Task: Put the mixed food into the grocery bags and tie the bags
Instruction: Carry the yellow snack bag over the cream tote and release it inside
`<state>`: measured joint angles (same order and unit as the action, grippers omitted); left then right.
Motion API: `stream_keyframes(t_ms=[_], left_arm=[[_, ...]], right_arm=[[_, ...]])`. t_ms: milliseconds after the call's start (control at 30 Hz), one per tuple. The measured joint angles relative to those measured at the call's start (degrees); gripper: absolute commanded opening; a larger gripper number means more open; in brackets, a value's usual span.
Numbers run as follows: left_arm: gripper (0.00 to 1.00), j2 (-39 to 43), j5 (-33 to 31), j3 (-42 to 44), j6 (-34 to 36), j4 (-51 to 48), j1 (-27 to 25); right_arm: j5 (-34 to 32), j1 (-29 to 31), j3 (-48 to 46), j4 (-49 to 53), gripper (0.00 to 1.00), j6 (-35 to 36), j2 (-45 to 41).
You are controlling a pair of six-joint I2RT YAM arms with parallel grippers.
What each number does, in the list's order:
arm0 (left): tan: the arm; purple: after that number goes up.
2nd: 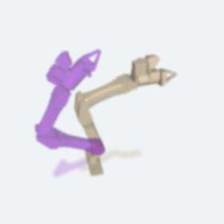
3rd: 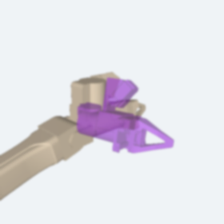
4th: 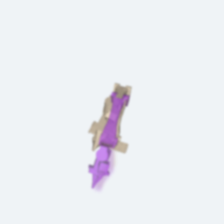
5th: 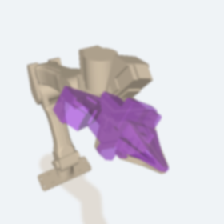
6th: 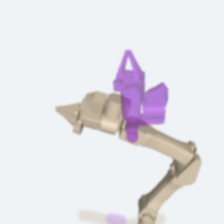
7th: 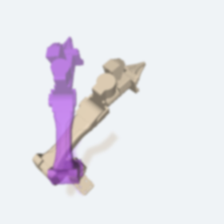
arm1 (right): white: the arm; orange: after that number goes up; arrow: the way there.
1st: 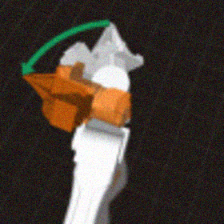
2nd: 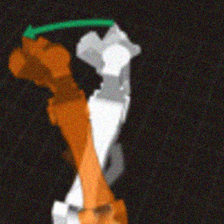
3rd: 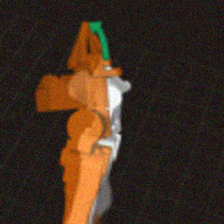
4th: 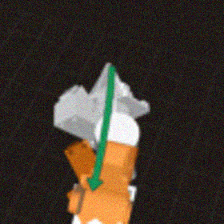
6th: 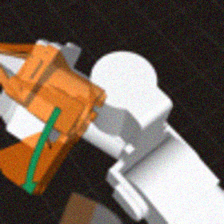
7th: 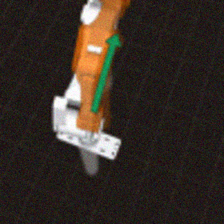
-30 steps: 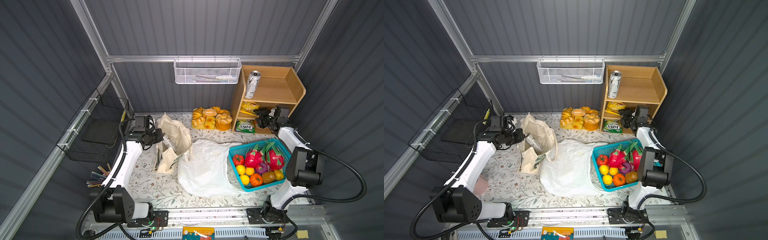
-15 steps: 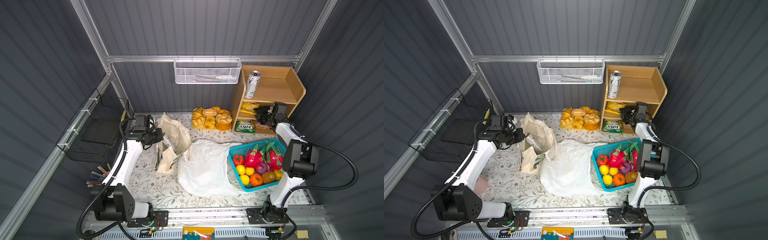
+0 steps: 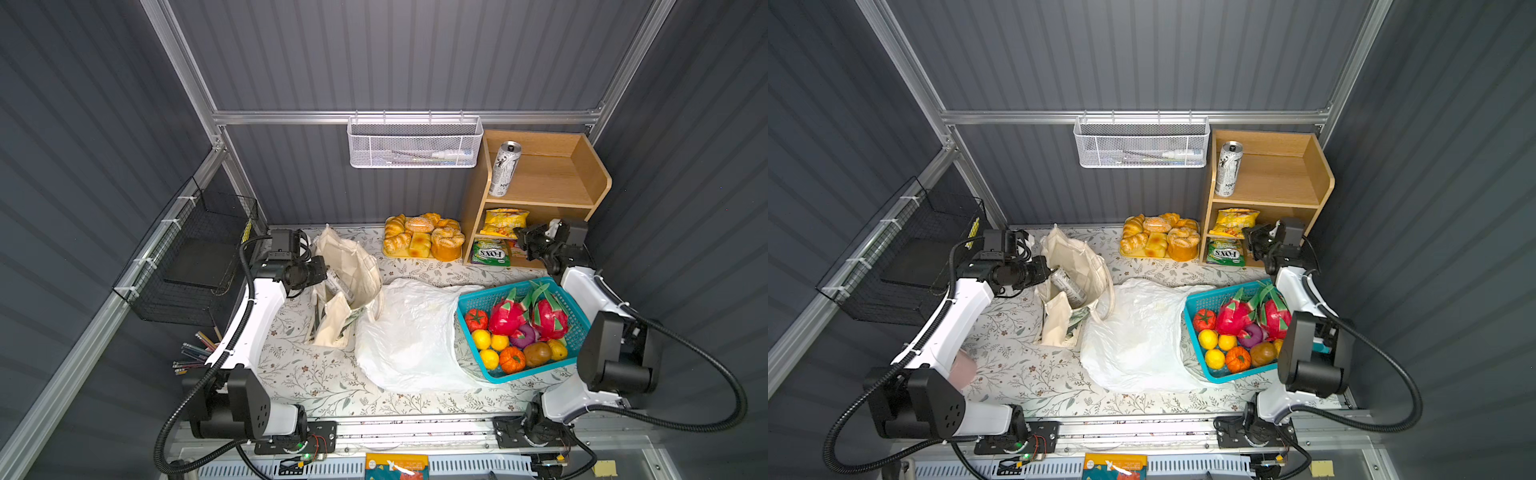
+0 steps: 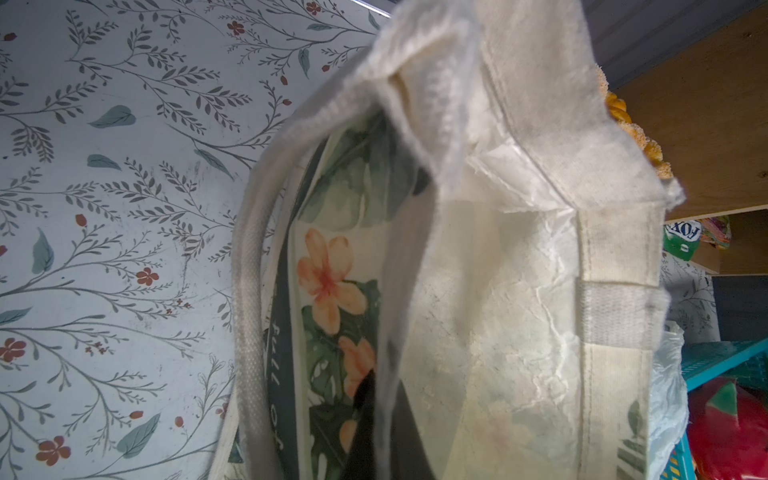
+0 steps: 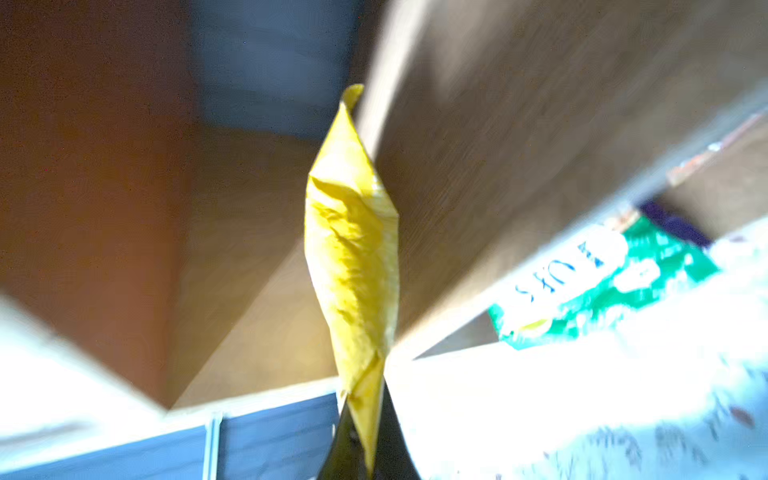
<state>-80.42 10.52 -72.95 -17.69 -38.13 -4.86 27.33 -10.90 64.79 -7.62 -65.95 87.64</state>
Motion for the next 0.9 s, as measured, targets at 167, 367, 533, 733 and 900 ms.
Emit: stream_keyframes(t_ms=[167,367,533,733,900], left_arm=[[0.00,-0.2,-0.1,-1.1,0.0,-0.9,0.0],[0.00,-0.4,-0.3,-2.0,0.1,-2.0,0.0],[0.00,-0.4,-0.5,-2.0,0.1,-2.3,0.0],[0.00,-0.4,-0.4,-2.3,0.1,-2.7,0.0],[0.00,-0.6,-0.2,-2.9,0.5,-3.2,0.0]], right_arm=[[1.0,0.6,-7.1,3.1,0.00,2.1,-14.7],[0.5,10.0,-7.9,11.3,0.00,7.1,-28.8],[-2.0,27.8,-2.2,14.7,0.00,10.8,-26.4],[-4.5,43.0,6.3,15.1,0.00,13.9,-11.2],[-5.9,49.5,15.8,15.8,0.00,15.0,2.5]])
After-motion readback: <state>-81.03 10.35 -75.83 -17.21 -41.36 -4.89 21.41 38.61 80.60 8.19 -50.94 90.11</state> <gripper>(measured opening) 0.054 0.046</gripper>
